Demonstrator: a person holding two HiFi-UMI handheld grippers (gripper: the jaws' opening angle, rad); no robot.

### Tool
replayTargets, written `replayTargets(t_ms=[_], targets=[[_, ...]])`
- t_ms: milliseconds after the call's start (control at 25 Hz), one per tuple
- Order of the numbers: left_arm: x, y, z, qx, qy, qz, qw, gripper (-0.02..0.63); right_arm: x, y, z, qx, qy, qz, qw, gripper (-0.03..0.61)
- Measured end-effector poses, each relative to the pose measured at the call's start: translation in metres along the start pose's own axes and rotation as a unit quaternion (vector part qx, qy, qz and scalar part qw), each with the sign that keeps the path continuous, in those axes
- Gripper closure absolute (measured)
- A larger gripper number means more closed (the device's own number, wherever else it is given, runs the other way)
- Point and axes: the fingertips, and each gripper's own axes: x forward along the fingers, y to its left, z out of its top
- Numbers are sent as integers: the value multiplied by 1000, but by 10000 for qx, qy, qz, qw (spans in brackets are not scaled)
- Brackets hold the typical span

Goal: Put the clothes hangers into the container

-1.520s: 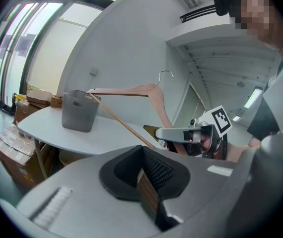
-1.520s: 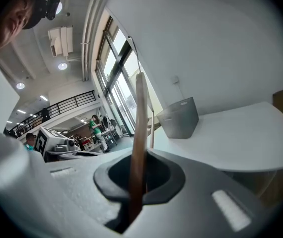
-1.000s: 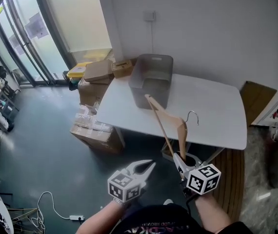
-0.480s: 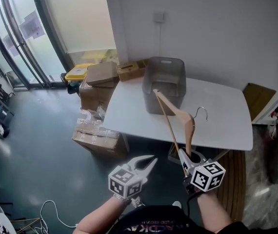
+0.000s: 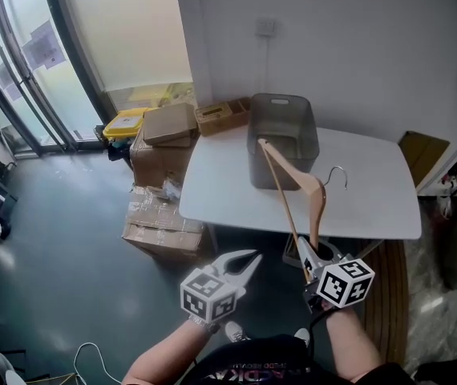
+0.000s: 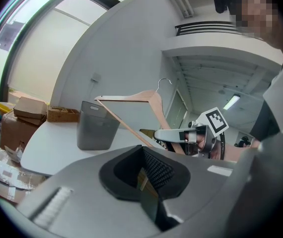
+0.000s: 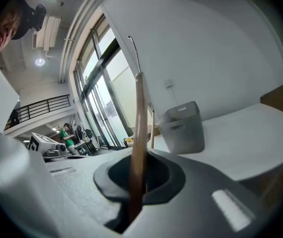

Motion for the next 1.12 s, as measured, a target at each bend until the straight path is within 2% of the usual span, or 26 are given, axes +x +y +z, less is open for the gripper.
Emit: replayTargets(t_ms=[560,840,1120], targets=[[-16,26,9,-58,-61,-207,9997,608,20,11,12,73,-62,-375,9993,572],[-2,33,16,-18,-65,-206,9998,609,34,-5,26,33,-73,-398,9992,572],[26,49,38,39,-88,-122,9999,609,57,-30,51,34,-33,-323,9995,572]])
